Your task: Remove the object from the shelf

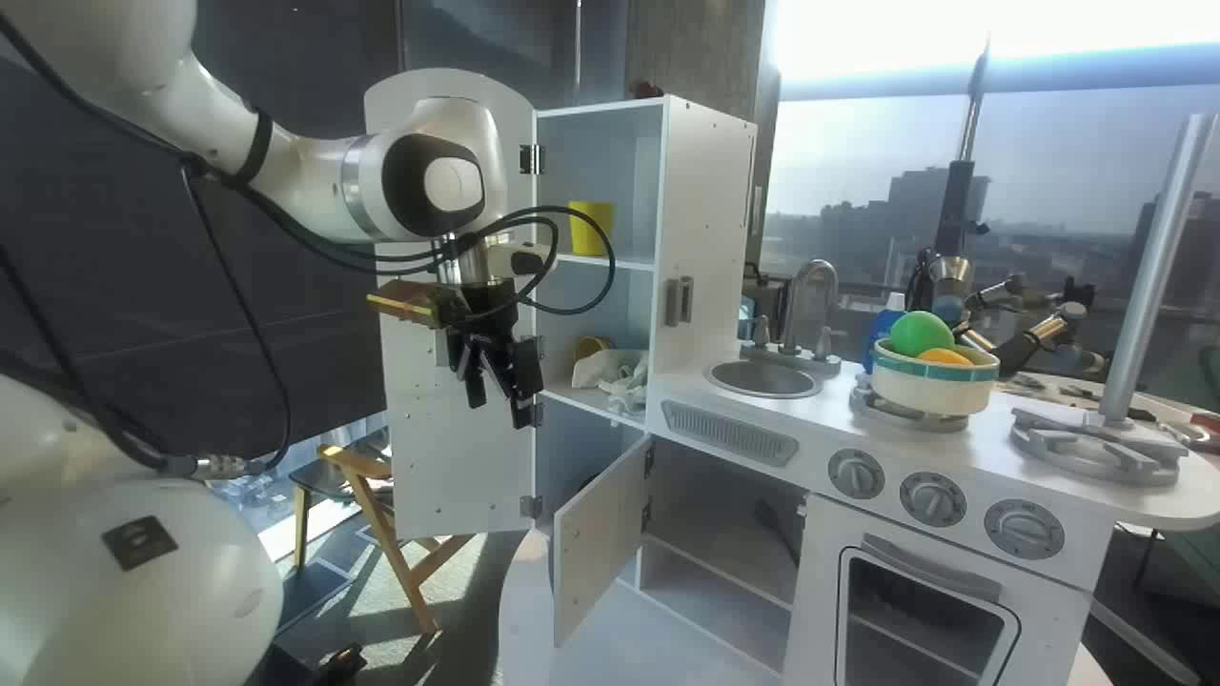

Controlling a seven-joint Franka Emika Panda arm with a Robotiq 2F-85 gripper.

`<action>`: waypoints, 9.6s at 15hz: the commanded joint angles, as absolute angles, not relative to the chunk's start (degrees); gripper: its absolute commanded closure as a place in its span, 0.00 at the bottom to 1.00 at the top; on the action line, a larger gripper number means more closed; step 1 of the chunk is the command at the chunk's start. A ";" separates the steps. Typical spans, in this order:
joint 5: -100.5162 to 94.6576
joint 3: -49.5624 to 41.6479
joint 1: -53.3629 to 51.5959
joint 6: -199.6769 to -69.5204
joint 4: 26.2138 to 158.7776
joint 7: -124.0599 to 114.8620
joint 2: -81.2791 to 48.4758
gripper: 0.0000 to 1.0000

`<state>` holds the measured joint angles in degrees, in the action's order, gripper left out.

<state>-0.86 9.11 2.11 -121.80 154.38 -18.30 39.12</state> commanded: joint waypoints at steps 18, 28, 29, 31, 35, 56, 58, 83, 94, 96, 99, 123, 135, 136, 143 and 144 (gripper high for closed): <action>-3.62 9.85 2.28 -126.61 142.49 -17.27 35.81 0.00; -12.60 16.57 6.30 -146.29 130.96 -30.05 29.40 0.00; -13.36 17.00 6.61 -147.34 132.17 -31.04 30.61 0.00; -15.22 18.51 8.05 -149.64 132.54 -33.23 30.47 0.00; -20.36 22.06 12.42 -157.65 131.18 -37.43 27.79 0.00; -34.01 33.83 27.33 -165.02 125.36 -51.37 19.61 0.48; -32.32 32.47 25.82 -165.46 126.79 -50.26 21.17 0.48; -26.28 6.55 13.15 -145.55 159.88 -45.60 57.61 0.48; -27.01 17.49 23.96 -145.27 129.10 -46.09 22.81 0.48; -28.15 15.59 23.48 -142.38 125.76 -46.41 19.22 0.48; -29.13 13.61 21.50 -137.65 123.93 -46.23 18.08 0.48; -31.96 -0.63 12.24 -145.76 115.61 -49.37 -0.73 0.48; -29.72 -6.08 8.08 -147.68 116.96 -48.67 -2.13 0.00; -29.85 -6.31 8.03 -147.59 117.29 -48.89 -1.51 0.00; -29.85 -7.62 9.21 -146.50 117.45 -50.03 3.04 0.00; -29.68 -7.76 9.48 -146.36 117.05 -50.40 3.26 0.00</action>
<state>-30.27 -7.13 9.14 -146.65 117.24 -49.03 1.17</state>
